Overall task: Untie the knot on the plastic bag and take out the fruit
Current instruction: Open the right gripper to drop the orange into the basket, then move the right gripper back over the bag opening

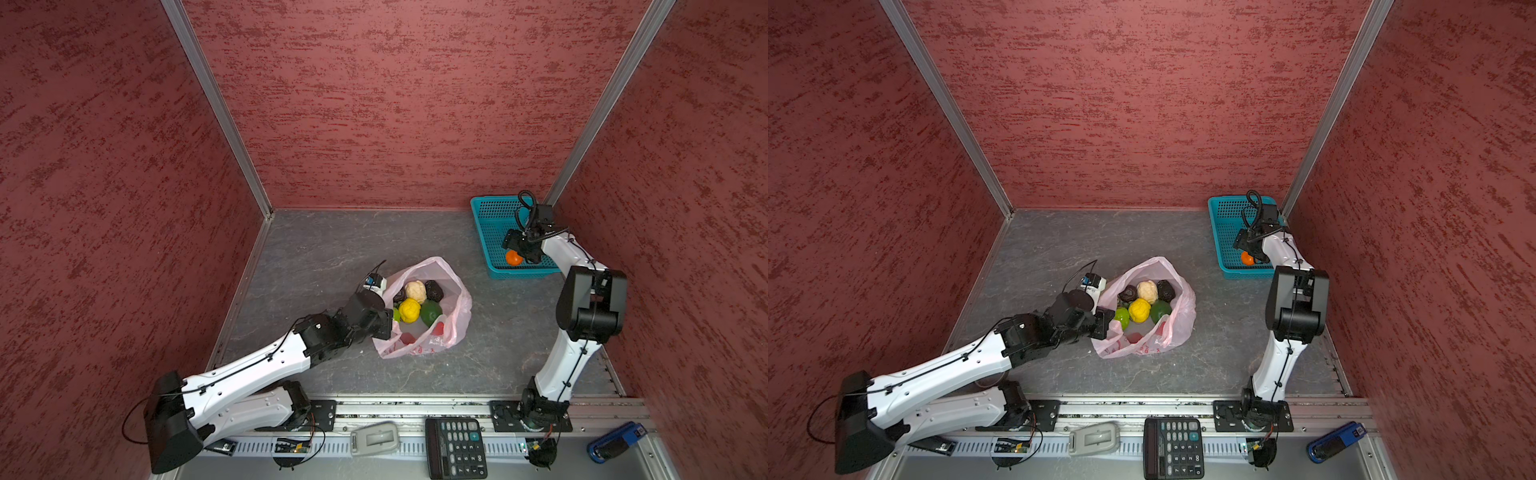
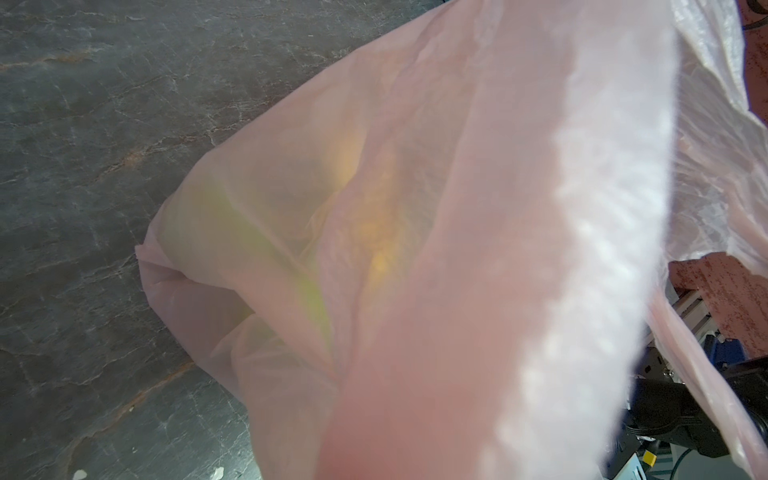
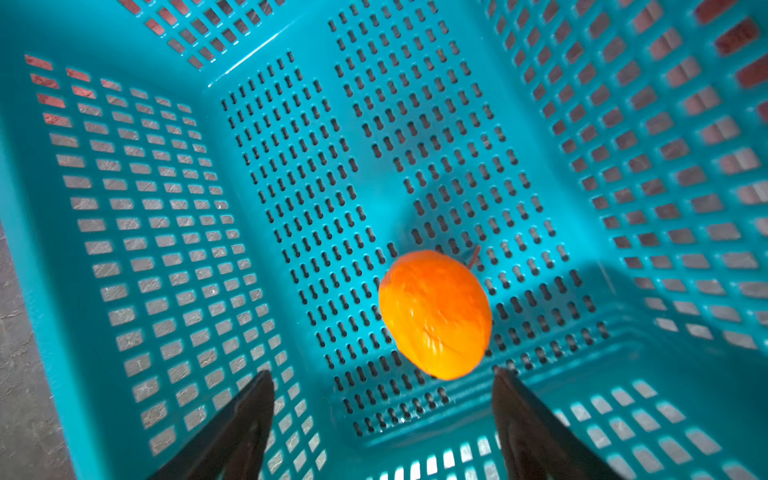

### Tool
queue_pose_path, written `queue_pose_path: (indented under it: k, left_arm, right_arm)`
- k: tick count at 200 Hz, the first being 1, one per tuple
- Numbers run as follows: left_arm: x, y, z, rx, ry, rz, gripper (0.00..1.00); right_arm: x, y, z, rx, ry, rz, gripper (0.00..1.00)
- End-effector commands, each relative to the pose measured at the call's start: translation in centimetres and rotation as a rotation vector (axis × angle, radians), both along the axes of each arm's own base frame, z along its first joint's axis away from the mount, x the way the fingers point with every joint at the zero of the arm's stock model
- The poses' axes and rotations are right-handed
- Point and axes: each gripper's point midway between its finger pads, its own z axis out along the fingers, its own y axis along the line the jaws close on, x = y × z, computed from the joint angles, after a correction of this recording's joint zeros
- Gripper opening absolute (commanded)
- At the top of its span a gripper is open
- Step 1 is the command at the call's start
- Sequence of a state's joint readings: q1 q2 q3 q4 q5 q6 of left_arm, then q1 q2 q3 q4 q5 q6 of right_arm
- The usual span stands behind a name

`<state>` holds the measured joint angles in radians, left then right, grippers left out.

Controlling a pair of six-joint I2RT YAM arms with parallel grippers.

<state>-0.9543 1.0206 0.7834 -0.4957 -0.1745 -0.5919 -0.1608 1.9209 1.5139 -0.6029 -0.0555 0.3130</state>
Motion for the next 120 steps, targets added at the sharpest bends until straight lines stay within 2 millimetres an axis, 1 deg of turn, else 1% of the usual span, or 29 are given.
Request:
queue_pose_path:
  k: [1,5,9,30,37,55,71,74,76,87,120]
  left_arm:
    - [0.0,0.3,-0.1,0.001,-0.009,0.019,0.00]
    - [0.1,0.2,0.0,-0.002,-0.011,0.022,0.00]
    - [0.0,0.2,0.0,-0.003,-0.010,0.021,0.00]
    - [0.0,0.0,0.1,-0.014,-0.013,0.018,0.00]
    - [0.0,-0.1,0.3,-0.016,-0.015,0.017,0.00]
    - [0.1,-0.3,0.4,-0.022,-0.018,0.007,0.00]
    - [0.1,-0.5,0.4,-0.020,-0.017,0.000,0.00]
    - [0.1,-0.5,0.4,-0.021,-0.018,-0.003,0.00]
    - [0.1,-0.5,0.4,-0.021,-0.018,-0.003,0.00]
    - [0.1,-0.6,0.4,-0.023,-0.015,-0.011,0.00]
    - [-0.1,-0.7,0.4,-0.033,-0.006,-0.022,0.00]
  right_arm:
    - [-0.4,0.0,4.1,-0.012,-0.080,-0.004,0.94]
    - [-0.6,0.1,4.3,-0.009,-0.084,-0.003,0.97]
    - [-0.8,0.3,4.7,-0.007,-0.090,0.001,0.98]
    - [-2.3,1.8,6.3,0.017,-0.134,0.033,0.99]
    - [-2.8,2.3,7.1,0.035,-0.162,0.041,0.99]
    - [-4.8,4.0,8.8,0.089,-0.197,0.077,0.99]
    - [-7.0,6.0,10.6,0.126,-0.226,0.114,0.99]
    - [-7.3,6.3,10.4,0.133,-0.217,0.119,0.99]
    - [-7.8,6.6,11.3,0.134,-0.239,0.126,0.99]
    - [-9.6,8.0,12.6,0.154,-0.261,0.152,0.99]
    - [-15.0,12.4,15.0,0.223,-0.286,0.228,0.99]
